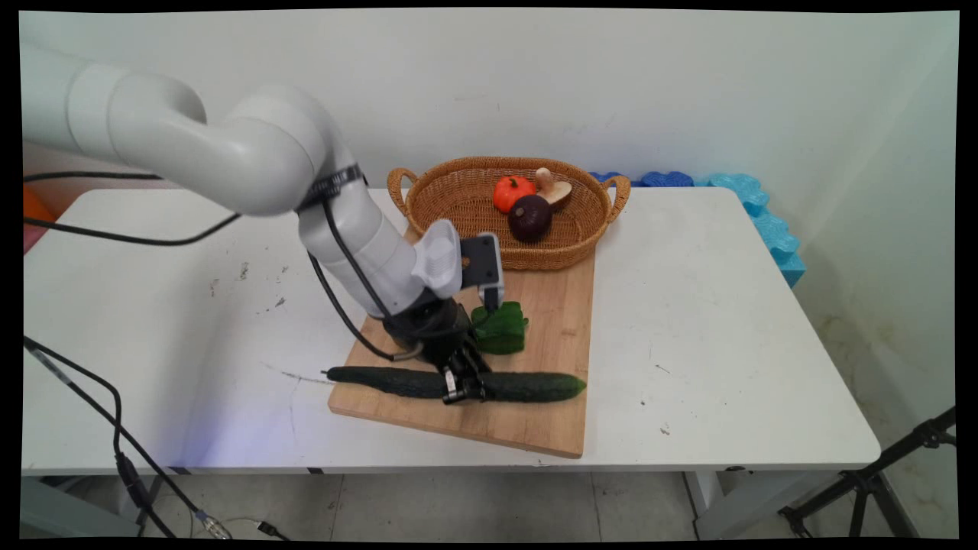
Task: Place the picked object in the vegetable basket
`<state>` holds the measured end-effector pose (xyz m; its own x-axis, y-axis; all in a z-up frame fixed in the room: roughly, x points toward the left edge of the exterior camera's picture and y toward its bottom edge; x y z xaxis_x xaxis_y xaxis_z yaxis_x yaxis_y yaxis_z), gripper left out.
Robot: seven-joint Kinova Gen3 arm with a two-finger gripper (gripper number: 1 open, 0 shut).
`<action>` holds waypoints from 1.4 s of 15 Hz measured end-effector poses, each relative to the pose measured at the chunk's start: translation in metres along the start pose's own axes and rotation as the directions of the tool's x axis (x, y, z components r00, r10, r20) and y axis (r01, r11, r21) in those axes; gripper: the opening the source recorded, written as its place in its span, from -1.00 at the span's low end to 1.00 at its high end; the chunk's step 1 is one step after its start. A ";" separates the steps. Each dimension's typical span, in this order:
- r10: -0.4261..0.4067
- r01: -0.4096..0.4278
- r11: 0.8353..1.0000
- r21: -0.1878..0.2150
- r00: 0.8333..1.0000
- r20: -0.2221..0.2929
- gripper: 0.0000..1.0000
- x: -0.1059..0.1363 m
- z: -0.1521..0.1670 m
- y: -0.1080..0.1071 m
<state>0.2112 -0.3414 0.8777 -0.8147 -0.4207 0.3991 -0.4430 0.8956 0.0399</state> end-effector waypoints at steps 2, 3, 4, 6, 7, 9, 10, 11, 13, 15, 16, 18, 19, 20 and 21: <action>-0.041 0.041 0.999 0.000 0.999 0.001 -1.00 0.009 -0.021 0.000; -0.065 0.065 0.998 0.001 0.998 0.001 -1.00 0.014 -0.033 -0.002; -0.091 0.091 0.996 0.006 0.996 -0.001 -1.00 0.020 -0.045 -0.005; -0.138 0.138 0.990 0.023 0.990 -0.011 -1.00 0.031 -0.067 -0.017; -0.159 0.160 0.987 0.034 0.987 -0.017 -1.00 0.036 -0.077 -0.023; -0.199 0.200 0.978 0.057 0.980 -0.029 -1.00 0.046 -0.092 -0.038; -0.220 0.222 0.972 0.072 0.975 -0.035 -1.00 0.050 -0.099 -0.047; -0.245 0.248 0.965 0.090 0.969 -0.042 -1.00 0.055 -0.106 -0.058; -0.290 0.295 0.947 0.126 0.956 -0.052 -1.00 0.064 -0.116 -0.079; -0.324 0.329 0.931 0.156 0.944 -0.057 -1.00 0.069 -0.119 -0.097; -0.336 0.341 0.925 0.169 0.940 -0.057 -1.00 0.070 -0.120 -0.104; -0.371 0.375 0.904 0.206 0.927 -0.058 -1.00 0.074 -0.119 -0.124; -0.382 0.386 0.896 0.218 0.922 -0.058 -1.00 0.075 -0.119 -0.131; -0.394 0.396 0.889 0.230 0.917 -0.058 -1.00 0.076 -0.117 -0.138; -0.410 0.411 0.877 0.247 0.910 -0.058 -1.00 0.078 -0.115 -0.148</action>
<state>0.2563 -0.4903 1.0082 -0.5381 -0.7422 0.3996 -0.8162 0.5772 -0.0270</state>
